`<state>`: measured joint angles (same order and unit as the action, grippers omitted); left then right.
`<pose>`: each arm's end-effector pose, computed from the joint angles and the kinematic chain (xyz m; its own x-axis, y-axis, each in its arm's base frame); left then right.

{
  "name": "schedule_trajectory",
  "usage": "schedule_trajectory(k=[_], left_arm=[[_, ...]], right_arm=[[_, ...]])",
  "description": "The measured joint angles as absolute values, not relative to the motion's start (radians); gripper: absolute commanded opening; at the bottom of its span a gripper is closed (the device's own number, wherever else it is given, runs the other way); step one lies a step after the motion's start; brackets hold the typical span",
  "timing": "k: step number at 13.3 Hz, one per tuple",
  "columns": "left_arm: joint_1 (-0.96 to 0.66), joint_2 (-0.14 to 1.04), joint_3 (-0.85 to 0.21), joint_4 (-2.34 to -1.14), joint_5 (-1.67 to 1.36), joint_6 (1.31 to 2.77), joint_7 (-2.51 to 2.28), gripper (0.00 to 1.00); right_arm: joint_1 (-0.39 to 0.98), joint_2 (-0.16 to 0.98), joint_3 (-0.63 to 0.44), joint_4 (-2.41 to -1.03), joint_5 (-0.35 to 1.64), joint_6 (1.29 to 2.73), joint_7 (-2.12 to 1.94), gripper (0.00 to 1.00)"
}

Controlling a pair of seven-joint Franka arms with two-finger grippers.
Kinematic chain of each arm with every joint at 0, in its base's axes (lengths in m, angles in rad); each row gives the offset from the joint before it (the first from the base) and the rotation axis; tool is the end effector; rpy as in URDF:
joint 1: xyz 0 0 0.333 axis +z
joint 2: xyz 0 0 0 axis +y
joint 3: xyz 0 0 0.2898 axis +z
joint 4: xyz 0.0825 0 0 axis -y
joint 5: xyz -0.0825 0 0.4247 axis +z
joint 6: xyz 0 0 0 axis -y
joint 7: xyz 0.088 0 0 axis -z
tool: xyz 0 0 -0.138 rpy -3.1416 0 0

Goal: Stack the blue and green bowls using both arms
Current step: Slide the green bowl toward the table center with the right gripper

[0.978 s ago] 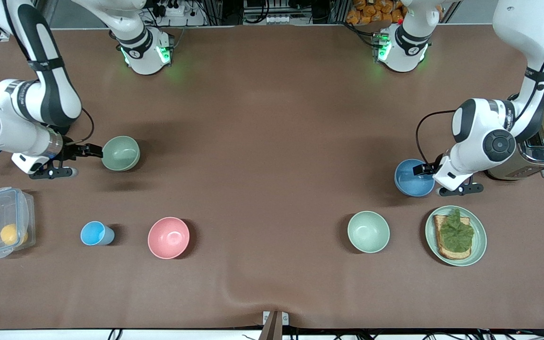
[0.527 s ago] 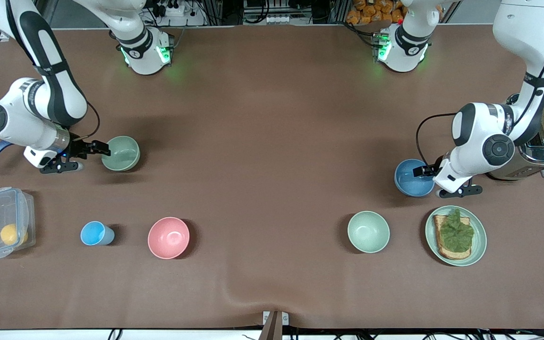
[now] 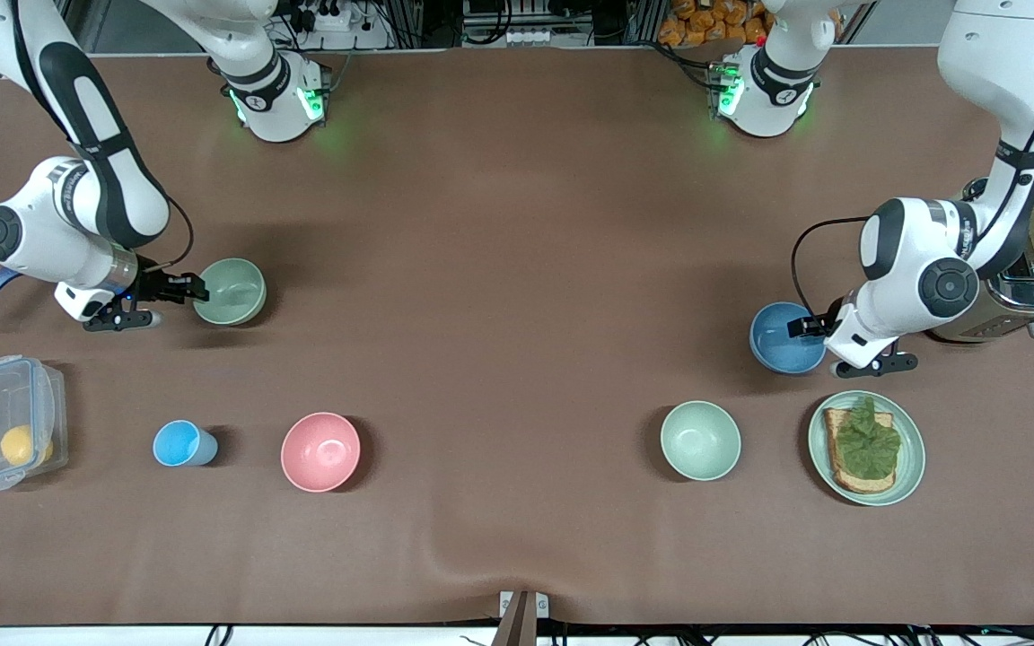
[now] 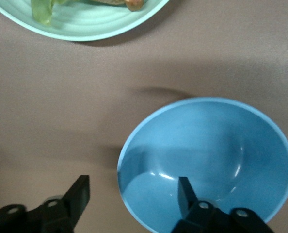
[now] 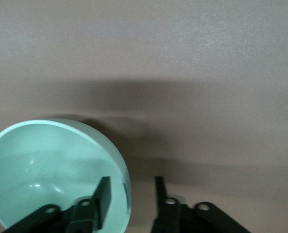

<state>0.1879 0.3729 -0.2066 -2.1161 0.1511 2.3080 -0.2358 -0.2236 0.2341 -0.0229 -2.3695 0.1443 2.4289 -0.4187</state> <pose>0.5693 -0.0109 0.1384 0.9802 0.1161 -0.1606 0.1082 -0.9925 -0.0572 0.4844 -0.1192 0.1223 0.9889 0.0634 -0.1341 0.0452 -0.9899 -0.1346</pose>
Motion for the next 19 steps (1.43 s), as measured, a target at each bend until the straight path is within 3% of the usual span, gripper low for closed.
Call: schedule_trajectory(k=[1,4,5,9,14,19], left_arm=[[0.189,0.374,-0.207,-2.116,0.151,2.308,-0.236,0.69],[0.19,0.38,-0.206,-2.116,0.151,2.308,-0.236,0.63],[0.19,0.384,-0.206,-2.115,0.151,2.308,-0.236,0.56],[0.191,0.398,-0.206,-2.107,0.151,2.309,-0.236,0.48],[0.199,0.4,-0.206,-2.102,0.151,2.309,-0.236,0.01],[0.2,0.396,-0.211,-2.091,0.151,2.304,-0.229,0.0]], right_arm=[[-0.225,0.238,-0.023,-2.369,0.154,2.431,-0.422,0.26],[-0.225,0.248,-0.022,-2.369,0.176,2.432,-0.424,0.0],[-0.225,0.25,-0.021,-2.37,0.184,2.431,-0.425,0.0],[-0.225,0.251,-0.017,-2.37,0.203,2.409,-0.425,0.0],[-0.201,0.229,-0.004,-2.344,0.293,2.282,-0.387,0.0],[-0.091,0.145,0.002,-2.331,0.303,2.18,-0.113,0.0]])
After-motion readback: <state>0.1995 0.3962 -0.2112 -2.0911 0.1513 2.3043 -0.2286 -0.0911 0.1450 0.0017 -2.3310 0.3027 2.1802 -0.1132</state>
